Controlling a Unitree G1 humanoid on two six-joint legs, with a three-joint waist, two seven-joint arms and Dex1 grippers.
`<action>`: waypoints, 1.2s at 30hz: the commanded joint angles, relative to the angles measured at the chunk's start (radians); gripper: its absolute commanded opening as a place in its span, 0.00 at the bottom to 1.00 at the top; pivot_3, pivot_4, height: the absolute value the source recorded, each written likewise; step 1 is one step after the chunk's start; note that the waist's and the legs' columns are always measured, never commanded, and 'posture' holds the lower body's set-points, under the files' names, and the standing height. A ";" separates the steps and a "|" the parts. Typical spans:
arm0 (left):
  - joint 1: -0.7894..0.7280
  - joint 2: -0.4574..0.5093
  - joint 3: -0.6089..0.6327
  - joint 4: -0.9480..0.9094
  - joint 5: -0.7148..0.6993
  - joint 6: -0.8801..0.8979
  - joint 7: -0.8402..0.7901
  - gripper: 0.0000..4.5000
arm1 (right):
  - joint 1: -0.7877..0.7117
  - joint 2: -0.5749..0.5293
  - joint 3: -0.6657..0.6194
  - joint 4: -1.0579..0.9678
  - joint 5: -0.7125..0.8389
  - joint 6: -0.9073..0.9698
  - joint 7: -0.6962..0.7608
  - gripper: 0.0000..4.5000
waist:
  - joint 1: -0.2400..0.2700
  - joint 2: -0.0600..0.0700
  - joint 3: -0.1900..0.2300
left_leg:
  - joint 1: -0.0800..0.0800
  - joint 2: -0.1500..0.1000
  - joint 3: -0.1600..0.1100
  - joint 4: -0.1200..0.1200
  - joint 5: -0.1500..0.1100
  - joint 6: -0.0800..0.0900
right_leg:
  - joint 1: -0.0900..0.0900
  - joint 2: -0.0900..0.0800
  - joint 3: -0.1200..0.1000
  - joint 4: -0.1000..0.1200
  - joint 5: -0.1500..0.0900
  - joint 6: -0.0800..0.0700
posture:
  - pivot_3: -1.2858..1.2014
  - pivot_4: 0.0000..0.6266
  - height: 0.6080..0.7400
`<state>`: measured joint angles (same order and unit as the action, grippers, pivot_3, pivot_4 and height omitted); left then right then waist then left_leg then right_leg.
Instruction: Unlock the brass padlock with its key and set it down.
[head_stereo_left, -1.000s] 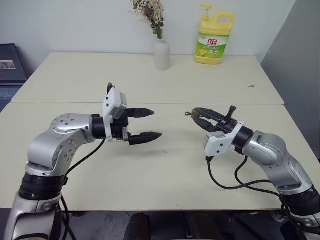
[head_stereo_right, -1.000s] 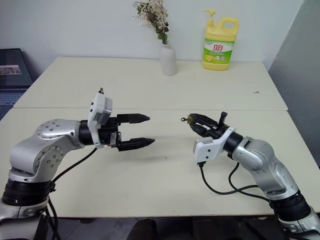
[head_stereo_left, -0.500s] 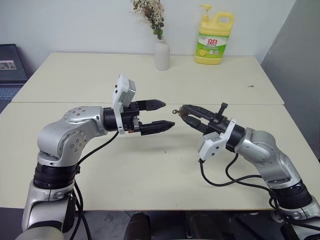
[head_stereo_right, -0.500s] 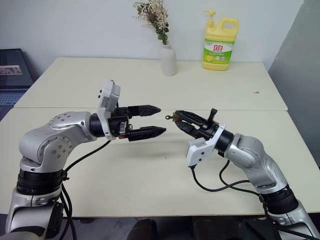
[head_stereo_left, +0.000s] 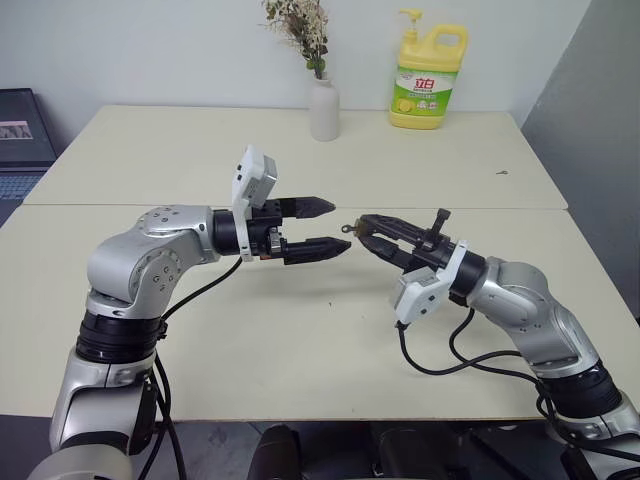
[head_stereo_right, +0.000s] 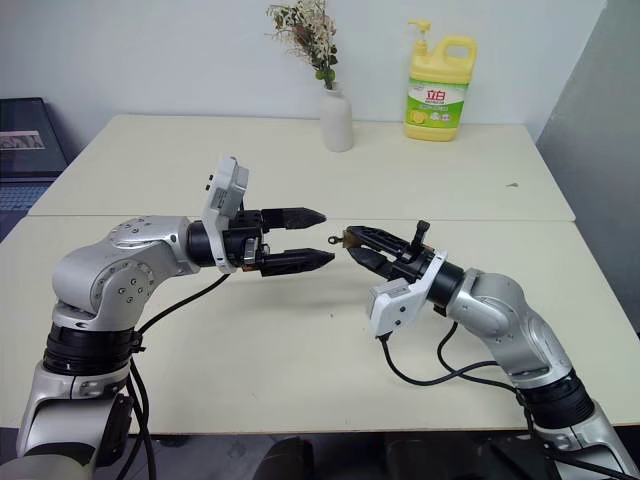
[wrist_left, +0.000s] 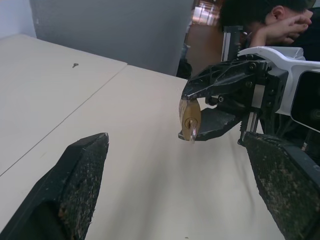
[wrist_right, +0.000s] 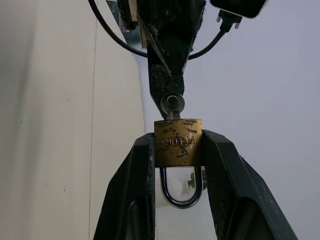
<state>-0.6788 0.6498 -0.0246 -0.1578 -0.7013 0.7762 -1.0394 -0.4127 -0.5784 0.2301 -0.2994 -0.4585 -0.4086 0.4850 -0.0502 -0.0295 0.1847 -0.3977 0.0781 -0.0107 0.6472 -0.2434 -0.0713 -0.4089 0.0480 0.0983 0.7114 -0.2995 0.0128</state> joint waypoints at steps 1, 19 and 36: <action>-0.022 -0.006 -0.004 -0.008 0.011 -0.028 -0.018 0.87 | -0.013 0.005 -0.007 -0.022 0.014 -0.010 0.003 0.21 | 0.000 0.000 0.000 | 0.000 0.000 0.000 0.000 0.000 0.000 | 0.000 0.000 0.000 0.000 0.000 0.000 | 0.52 0.24 1.00; -0.034 -0.043 -0.034 0.005 0.057 -0.048 -0.043 0.00 | -0.024 0.011 -0.003 -0.021 0.016 -0.012 0.020 0.21 | 0.000 0.000 0.000 | 0.000 0.000 0.000 0.000 0.000 0.000 | 0.000 0.000 0.000 0.000 0.000 0.000 | 0.52 0.24 1.00; 0.012 -0.008 -0.076 -0.030 0.200 -0.315 -0.154 0.00 | -0.011 0.018 0.002 -0.029 0.065 0.028 0.076 0.21 | 0.000 0.000 0.000 | 0.000 0.000 0.000 0.000 0.000 0.000 | 0.000 0.000 0.000 0.000 0.000 0.000 | 0.52 0.24 1.00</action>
<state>-0.6608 0.6352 -0.0956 -0.1492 -0.5093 0.5231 -1.1594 -0.4150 -0.5653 0.2403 -0.2934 -0.4096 -0.3851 0.5596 -0.0500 -0.0295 0.1847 -0.3977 0.0780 -0.0108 0.6471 -0.2434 -0.0713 -0.4089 0.0480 0.0984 0.7114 -0.2996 0.0127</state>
